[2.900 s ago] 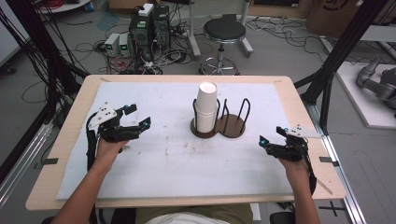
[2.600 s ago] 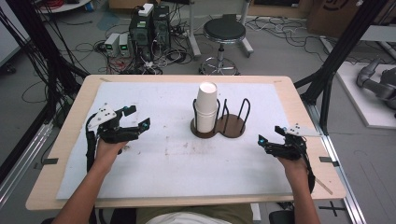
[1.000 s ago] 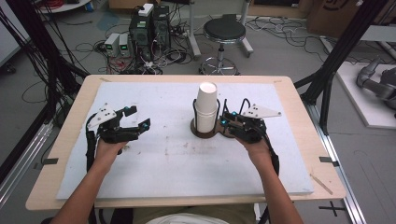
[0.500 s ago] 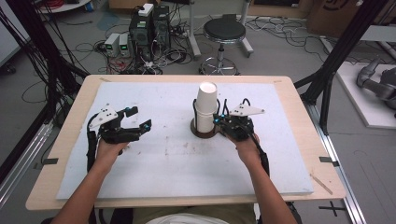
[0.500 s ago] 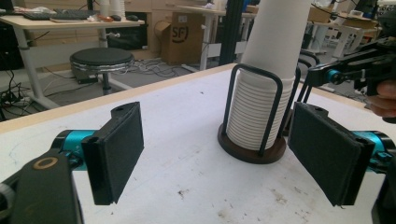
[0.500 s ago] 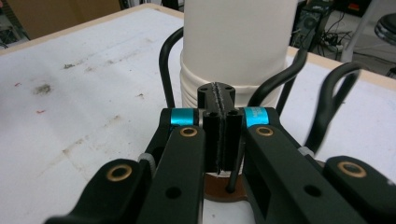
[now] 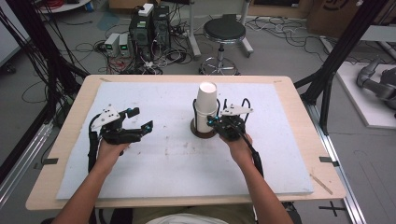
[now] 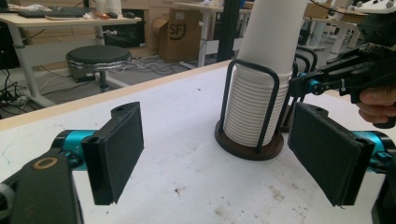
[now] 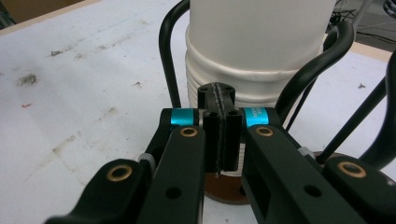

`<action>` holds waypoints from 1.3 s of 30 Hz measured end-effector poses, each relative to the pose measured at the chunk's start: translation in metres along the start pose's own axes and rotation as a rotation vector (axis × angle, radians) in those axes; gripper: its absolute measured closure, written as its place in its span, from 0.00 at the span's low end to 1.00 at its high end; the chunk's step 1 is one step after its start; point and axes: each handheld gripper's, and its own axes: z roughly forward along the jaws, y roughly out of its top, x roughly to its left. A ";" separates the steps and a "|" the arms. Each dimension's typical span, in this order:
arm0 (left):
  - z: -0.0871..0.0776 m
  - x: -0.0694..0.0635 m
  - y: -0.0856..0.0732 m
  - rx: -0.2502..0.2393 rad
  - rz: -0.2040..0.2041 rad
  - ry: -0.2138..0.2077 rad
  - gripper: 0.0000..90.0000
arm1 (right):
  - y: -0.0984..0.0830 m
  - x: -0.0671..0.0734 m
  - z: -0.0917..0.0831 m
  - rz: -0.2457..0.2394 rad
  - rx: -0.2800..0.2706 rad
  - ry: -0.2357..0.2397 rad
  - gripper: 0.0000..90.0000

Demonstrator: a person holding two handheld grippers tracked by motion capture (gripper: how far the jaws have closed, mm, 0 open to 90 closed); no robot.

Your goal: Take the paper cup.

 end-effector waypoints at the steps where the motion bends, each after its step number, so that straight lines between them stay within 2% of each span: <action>1: 0.000 0.000 0.000 0.002 0.001 -0.001 0.20 | 0.000 0.000 0.000 0.004 -0.002 0.002 1.00; 5: 0.000 0.000 0.000 0.002 -0.001 -0.001 0.20 | 0.001 0.001 -0.001 0.008 -0.009 0.001 1.00; 13: 0.001 -0.001 -0.001 0.012 0.010 -0.001 0.20 | 0.002 -0.001 0.001 0.045 0.004 -0.008 1.00; 20: 0.002 0.000 -0.001 0.009 0.008 0.001 0.20 | 0.002 -0.001 0.001 0.042 -0.009 -0.016 1.00; 26: 0.002 -0.002 -0.001 0.011 0.015 -0.003 0.20 | 0.004 0.000 0.002 0.060 -0.006 -0.023 1.00; 39: 0.004 0.000 0.008 -0.018 0.015 0.008 0.21 | 0.005 0.002 0.005 0.068 -0.011 -0.038 1.00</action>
